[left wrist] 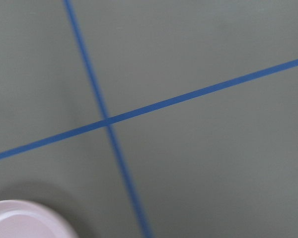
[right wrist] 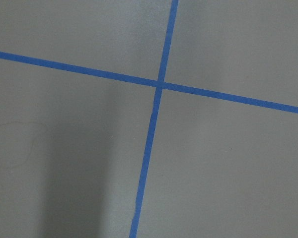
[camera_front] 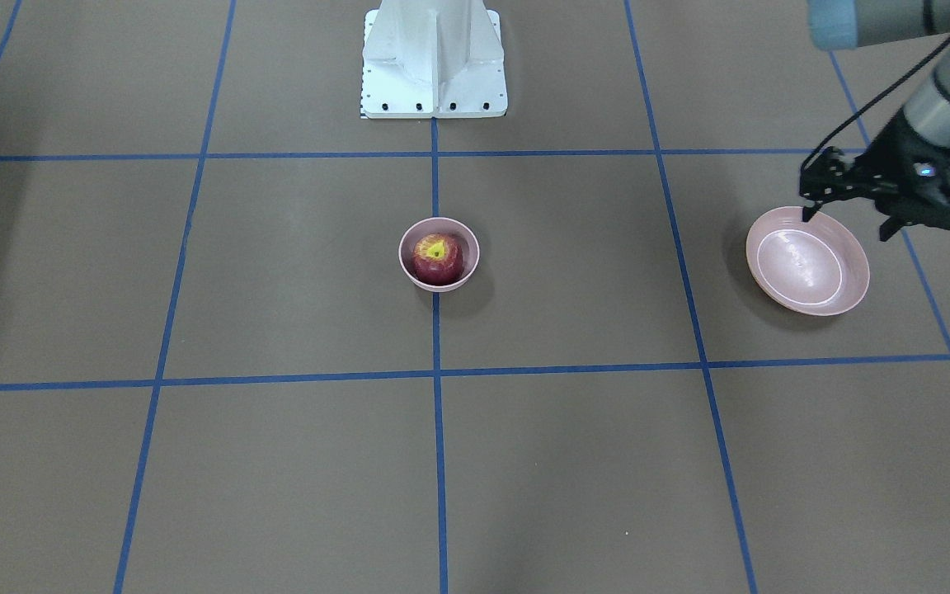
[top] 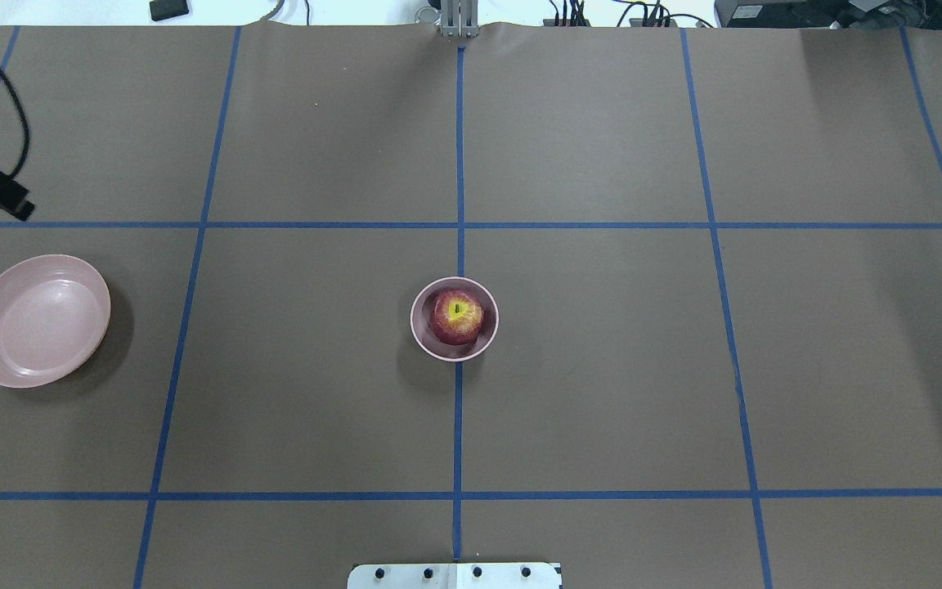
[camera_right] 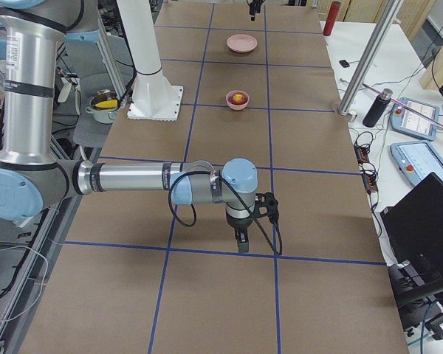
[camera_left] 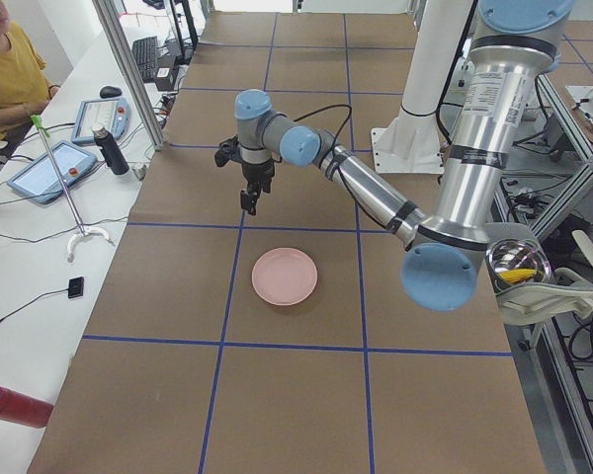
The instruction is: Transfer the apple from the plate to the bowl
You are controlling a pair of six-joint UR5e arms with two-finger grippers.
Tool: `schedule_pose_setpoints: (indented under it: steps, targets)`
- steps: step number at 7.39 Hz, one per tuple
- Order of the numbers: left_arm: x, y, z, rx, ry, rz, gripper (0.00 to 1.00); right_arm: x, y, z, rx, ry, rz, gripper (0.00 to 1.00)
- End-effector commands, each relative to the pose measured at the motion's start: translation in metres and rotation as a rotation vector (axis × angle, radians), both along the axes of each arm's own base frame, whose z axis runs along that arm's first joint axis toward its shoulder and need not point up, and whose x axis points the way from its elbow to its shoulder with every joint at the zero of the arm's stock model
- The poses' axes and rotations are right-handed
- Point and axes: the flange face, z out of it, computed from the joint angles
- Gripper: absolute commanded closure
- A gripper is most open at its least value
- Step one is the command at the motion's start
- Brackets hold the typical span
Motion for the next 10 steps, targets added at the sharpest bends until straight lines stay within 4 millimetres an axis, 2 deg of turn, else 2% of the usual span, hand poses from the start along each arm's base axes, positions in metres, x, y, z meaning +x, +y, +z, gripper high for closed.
schedule_pose_setpoints:
  steps: [1, 2, 3, 4, 5, 6, 10]
  targets:
    - [-0.099, 0.044, 0.102, -0.068, -0.007, -0.001, 0.03, 0.000, 0.000, 0.001, 0.000, 0.000, -0.001, 0.00]
    - [-0.125, 0.070, 0.129, -0.086, -0.014, -0.028, 0.02, 0.000, 0.000, 0.002, -0.002, -0.002, -0.001, 0.00]
    - [-0.146, 0.083, 0.148, -0.107, -0.026, -0.075, 0.02, -0.001, 0.000, 0.001, -0.001, -0.009, -0.002, 0.00]
    - [-0.163, 0.084, 0.155, -0.120, -0.020, -0.113, 0.02, -0.001, 0.000, 0.001, -0.002, -0.011, -0.002, 0.00]
    - [-0.166, 0.086, 0.157, -0.132, -0.017, -0.126, 0.02, -0.001, 0.000, 0.001, -0.002, -0.011, -0.002, 0.00]
    - [-0.166, 0.080, 0.151, -0.121, -0.013, -0.131, 0.02, -0.001, 0.000, 0.001, -0.002, -0.012, -0.003, 0.00]
    - [-0.165, 0.077, 0.141, -0.087, -0.011, -0.121, 0.02, -0.001, 0.000, 0.000, 0.002, -0.012, -0.003, 0.00]
